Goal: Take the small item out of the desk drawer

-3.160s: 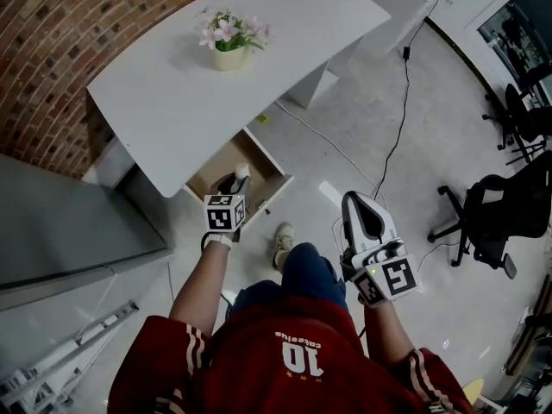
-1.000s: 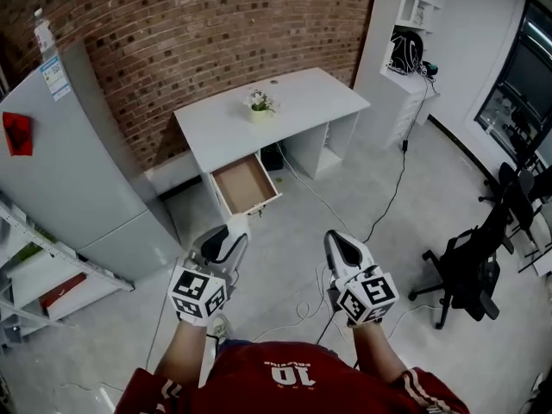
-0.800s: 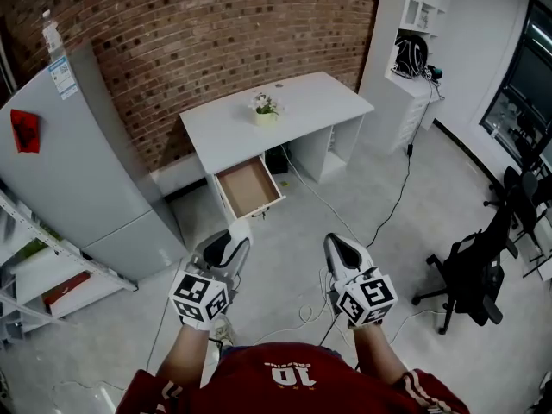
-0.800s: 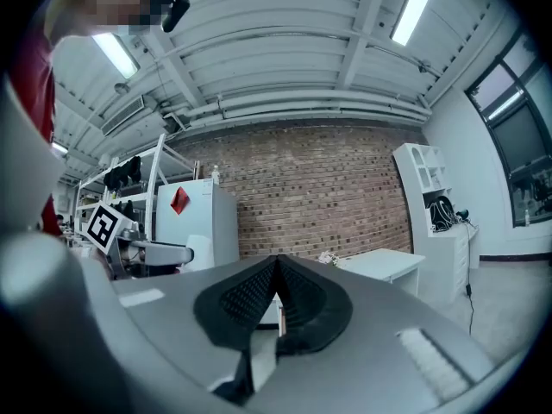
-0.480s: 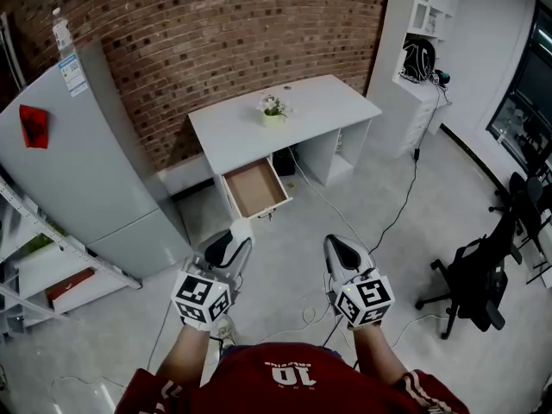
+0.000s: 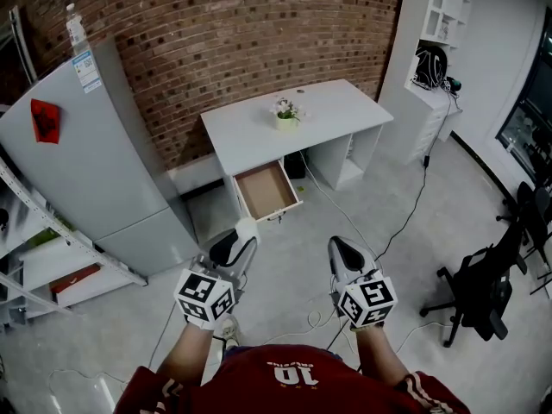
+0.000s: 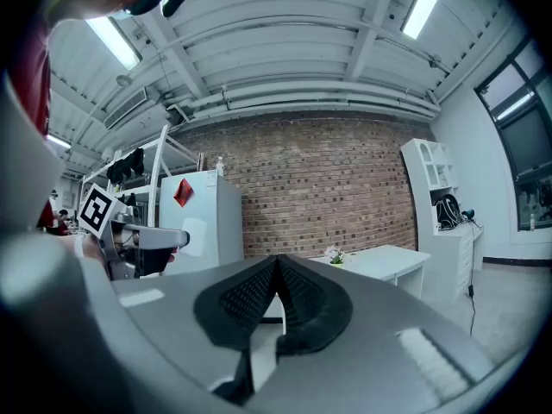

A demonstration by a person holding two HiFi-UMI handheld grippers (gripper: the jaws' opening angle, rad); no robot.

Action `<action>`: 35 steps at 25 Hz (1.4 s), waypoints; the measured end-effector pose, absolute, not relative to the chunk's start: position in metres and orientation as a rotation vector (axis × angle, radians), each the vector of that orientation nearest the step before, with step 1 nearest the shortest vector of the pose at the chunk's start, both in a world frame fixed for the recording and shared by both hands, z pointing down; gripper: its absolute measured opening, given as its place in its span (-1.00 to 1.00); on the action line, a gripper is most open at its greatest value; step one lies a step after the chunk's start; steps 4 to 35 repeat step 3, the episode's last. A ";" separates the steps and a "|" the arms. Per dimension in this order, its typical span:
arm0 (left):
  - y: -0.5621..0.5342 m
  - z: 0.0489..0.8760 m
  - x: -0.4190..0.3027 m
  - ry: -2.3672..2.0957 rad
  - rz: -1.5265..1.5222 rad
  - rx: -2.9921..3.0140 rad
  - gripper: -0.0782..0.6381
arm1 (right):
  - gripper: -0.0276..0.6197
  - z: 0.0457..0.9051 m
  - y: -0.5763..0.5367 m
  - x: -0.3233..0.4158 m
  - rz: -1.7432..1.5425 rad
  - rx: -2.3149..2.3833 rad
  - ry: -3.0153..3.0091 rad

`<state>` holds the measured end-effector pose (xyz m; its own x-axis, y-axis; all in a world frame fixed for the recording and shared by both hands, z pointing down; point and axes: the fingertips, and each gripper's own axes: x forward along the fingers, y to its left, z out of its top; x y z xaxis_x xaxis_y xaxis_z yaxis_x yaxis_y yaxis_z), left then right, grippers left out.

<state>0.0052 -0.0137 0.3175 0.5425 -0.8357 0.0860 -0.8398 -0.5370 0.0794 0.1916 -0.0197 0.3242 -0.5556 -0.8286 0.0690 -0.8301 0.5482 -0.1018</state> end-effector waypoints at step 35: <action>-0.010 0.318 0.011 -1.454 0.055 2.660 -0.33 | -0.92 0.325 -0.017 0.197 0.191 1.468 -2.760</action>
